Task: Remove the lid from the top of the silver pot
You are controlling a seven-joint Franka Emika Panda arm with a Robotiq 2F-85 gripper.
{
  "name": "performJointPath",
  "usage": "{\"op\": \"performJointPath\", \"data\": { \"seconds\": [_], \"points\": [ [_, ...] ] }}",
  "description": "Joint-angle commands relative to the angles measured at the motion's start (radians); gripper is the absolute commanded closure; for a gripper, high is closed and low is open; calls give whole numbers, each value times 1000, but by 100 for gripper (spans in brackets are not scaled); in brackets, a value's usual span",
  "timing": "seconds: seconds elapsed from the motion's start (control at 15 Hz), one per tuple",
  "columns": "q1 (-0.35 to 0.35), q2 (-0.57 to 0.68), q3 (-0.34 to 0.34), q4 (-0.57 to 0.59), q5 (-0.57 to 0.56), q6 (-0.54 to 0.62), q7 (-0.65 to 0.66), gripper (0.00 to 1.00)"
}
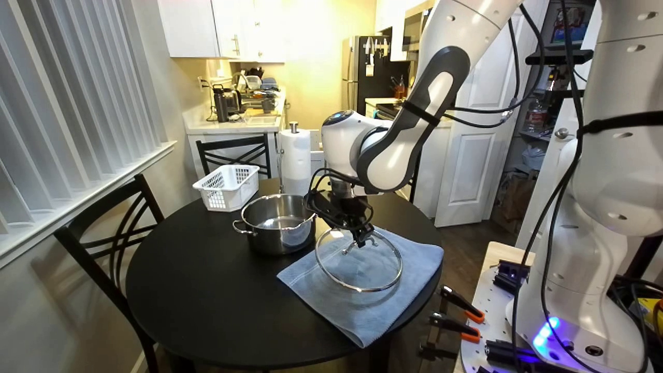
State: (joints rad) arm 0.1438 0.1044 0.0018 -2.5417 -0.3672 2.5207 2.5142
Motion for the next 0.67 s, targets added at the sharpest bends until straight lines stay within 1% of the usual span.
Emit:
{"op": "performJointPath", "data": {
  "seconds": [0.0,0.27,0.33,0.4,0.6],
  "points": [
    [0,62,-6,56,-27,-4,64,96],
    [17,120,-25,90,-18,19,75,96],
    [24,133,-33,99,-22,13,95,58],
    [29,141,-40,103,-29,22,108,57],
    [34,144,-55,113,-23,30,123,38]
  ]
}}
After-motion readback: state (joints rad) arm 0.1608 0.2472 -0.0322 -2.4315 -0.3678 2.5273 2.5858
